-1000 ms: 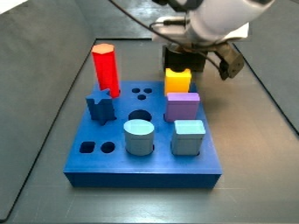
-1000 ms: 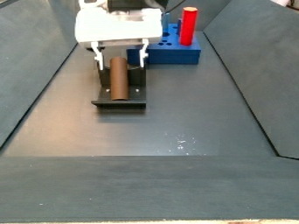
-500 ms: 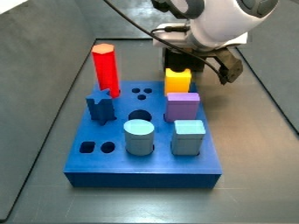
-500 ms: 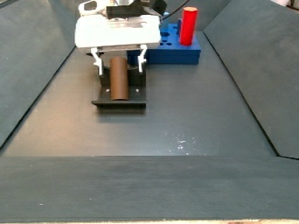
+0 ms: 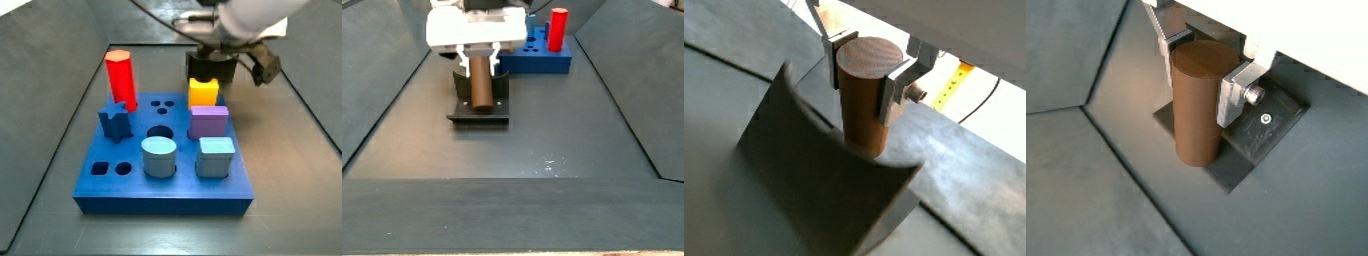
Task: Pick up the round object. Move up. Place the round object on the fixture. Regrasp the round object. Move to above the board. Insert the round object.
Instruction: Move to above the board.
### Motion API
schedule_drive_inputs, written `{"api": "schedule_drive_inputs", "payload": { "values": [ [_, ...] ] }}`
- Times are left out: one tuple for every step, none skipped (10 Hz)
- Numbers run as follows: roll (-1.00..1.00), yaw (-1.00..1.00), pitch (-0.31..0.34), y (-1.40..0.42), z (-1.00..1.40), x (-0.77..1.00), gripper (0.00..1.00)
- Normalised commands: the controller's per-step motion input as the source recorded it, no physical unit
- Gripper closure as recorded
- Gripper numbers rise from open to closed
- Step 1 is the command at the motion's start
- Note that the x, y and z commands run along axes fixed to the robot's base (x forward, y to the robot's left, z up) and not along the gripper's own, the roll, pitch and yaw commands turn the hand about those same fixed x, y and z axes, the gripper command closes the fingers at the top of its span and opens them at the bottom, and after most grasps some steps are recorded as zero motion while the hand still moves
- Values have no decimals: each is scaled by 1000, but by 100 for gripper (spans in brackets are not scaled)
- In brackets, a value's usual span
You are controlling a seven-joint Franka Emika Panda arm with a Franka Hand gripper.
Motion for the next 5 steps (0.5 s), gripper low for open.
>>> {"api": "schedule_drive_inputs", "payload": {
  "values": [
    [-137, 37, -15, 21, 1000, -104, 100],
    [-110, 16, -10, 20, 1000, -102, 100],
    [-93, 4, -1, 19, 1000, -101, 100],
    [-82, -6, 21, 18, 1000, -99, 100],
    [-76, -9, 37, 17, 1000, -98, 100]
  ]
}}
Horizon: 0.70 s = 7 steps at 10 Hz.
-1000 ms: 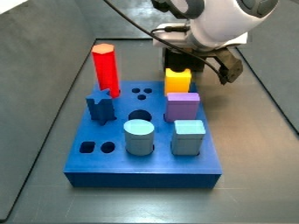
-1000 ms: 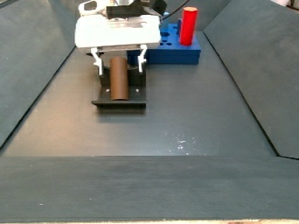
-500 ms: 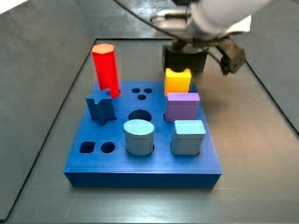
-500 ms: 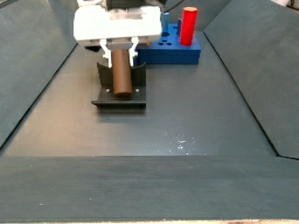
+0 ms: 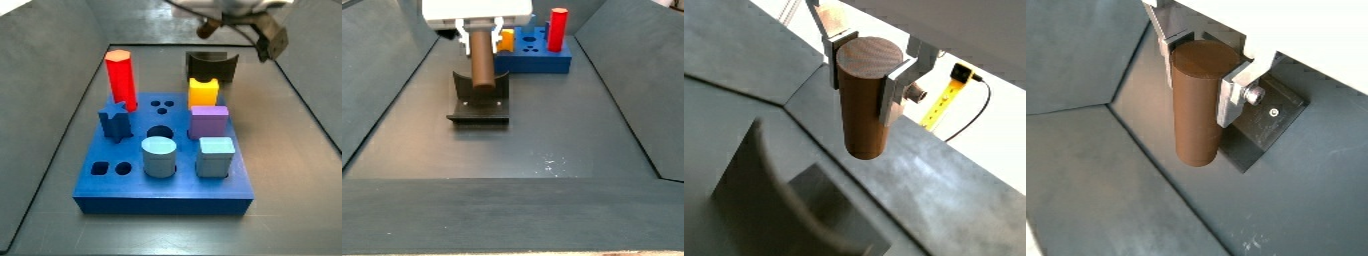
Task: Pick up the round object. Move up. Place the round object on the fixture. Regrasp the round object. Move to above the board. Insert the round object.
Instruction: Move to above the board.
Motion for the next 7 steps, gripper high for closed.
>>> {"api": "schedule_drive_inputs", "payload": {
  "values": [
    [-75, -9, 45, 17, 1000, -98, 100],
    [-81, -3, 56, 15, 1000, -95, 100],
    [-81, -1, 65, 15, 1000, -95, 100],
    [-80, 7, 83, 13, 1000, -93, 100],
    [-75, 10, 95, 12, 1000, -91, 100],
    [-80, 21, 93, 9, 1000, -90, 100],
    [-78, 24, 90, 10, 1000, -90, 100]
  ]
}}
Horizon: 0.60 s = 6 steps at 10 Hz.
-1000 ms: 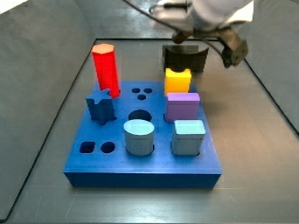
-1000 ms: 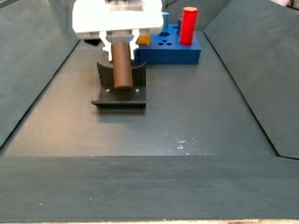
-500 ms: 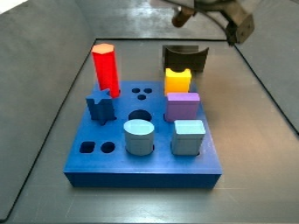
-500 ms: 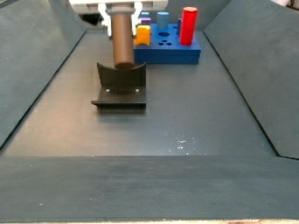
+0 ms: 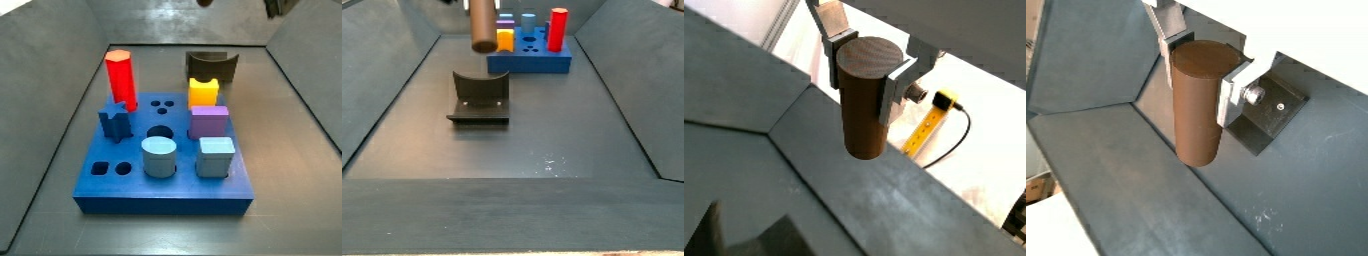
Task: Pick up the round object. Move up. Place the round object on the fixture. Regrasp the round object. Move to above the board. Insert the round object.
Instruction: Move to above the board.
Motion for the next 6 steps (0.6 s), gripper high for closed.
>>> {"api": "schedule_drive_inputs", "payload": {
  "values": [
    [-79, 32, 80, 7, 1000, -89, 100],
    [-79, 35, 76, 6, 1000, -89, 100],
    [-86, 36, 64, 3, 1000, -86, 100],
    [-86, 37, 66, 3, 1000, -86, 100],
    [-85, 33, 63, -1, 1000, -80, 100],
    [-82, 31, 75, -4, 1000, -79, 100]
  ]
}}
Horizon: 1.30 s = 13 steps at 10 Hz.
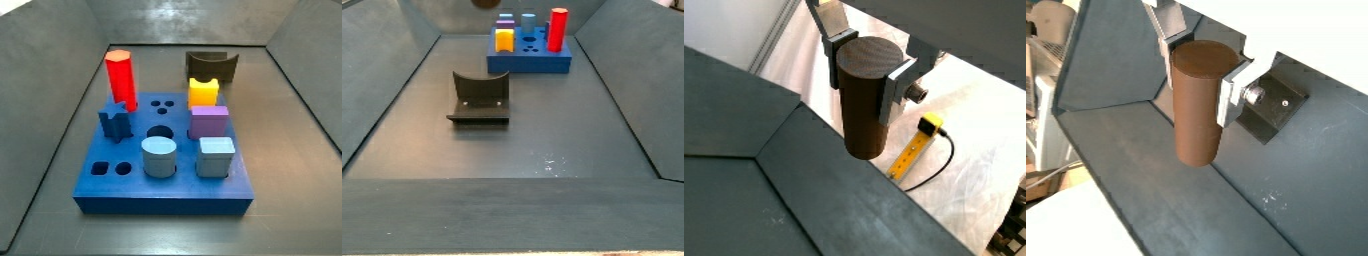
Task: Pick up the round object. Move up. Place the round object on the fixture. Regrasp the round object. Move to above the board. Insert the round object.
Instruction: Move to above the board.
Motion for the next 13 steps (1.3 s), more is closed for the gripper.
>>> {"api": "schedule_drive_inputs", "payload": {
  "values": [
    [-83, 31, 87, -11, 986, -69, 100],
    [-83, 32, 97, -12, 874, -55, 100],
    [-81, 35, 127, -15, 656, -30, 100],
    [-83, 38, 149, -19, 494, -10, 100],
    [-80, 50, 189, -21, 283, 9, 100],
    [-77, 58, 208, -23, 181, 14, 100],
    [-1000, -102, -9, -1000, -96, -339, 100],
    [-1000, -100, -15, -1000, -86, -341, 100],
    [-1000, -93, -16, -1000, -84, -354, 100],
    [-1000, -93, -16, -1000, -94, -360, 100],
    [-1000, -89, -17, -1000, -91, -365, 100],
    [-1000, -85, -17, -1000, -88, -381, 100],
    [-1000, -80, -19, -1000, -89, -397, 100]
  ]
}}
